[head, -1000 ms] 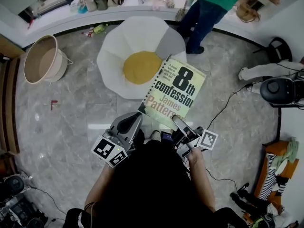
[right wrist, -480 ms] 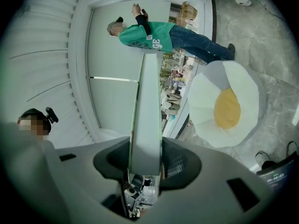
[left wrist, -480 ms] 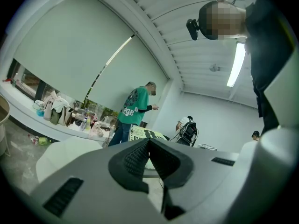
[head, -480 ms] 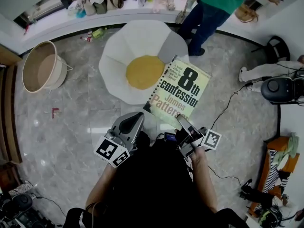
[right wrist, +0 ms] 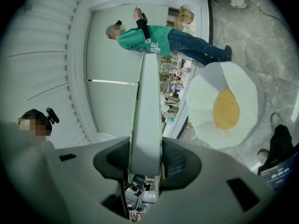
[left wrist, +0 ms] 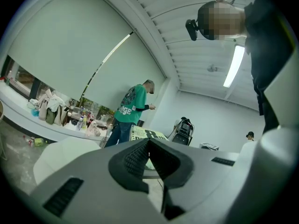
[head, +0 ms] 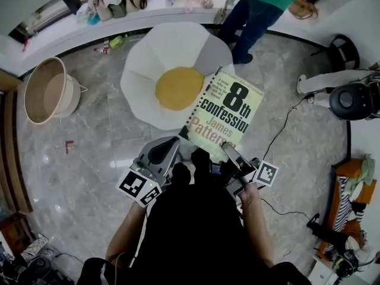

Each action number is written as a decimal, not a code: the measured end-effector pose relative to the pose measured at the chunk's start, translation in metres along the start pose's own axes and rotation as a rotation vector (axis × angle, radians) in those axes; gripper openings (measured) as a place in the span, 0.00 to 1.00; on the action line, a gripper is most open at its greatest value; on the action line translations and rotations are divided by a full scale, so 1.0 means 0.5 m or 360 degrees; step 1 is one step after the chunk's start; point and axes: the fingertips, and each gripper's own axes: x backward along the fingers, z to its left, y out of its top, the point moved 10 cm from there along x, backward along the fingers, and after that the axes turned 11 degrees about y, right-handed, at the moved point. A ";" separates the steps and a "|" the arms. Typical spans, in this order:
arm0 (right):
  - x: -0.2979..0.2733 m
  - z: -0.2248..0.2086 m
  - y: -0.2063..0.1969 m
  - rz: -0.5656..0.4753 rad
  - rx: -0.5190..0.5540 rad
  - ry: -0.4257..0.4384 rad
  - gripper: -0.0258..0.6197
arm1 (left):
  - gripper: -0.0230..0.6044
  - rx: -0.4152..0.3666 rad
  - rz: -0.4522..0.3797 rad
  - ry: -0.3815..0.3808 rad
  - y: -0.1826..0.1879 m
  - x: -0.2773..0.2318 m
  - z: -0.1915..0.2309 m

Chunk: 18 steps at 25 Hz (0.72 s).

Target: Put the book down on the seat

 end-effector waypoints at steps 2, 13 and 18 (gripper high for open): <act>0.001 -0.007 -0.002 -0.0013 -0.0010 0.0015 0.32 | 0.06 -0.0009 0.0001 -0.0003 -0.006 0.000 0.002; 0.000 0.006 0.008 0.0034 0.0016 0.0116 0.32 | 0.06 -0.0039 -0.0046 0.0047 -0.001 0.031 -0.043; 0.006 -0.010 0.016 0.0091 0.0017 0.0142 0.32 | 0.06 -0.0059 -0.0060 0.0062 -0.020 0.019 -0.066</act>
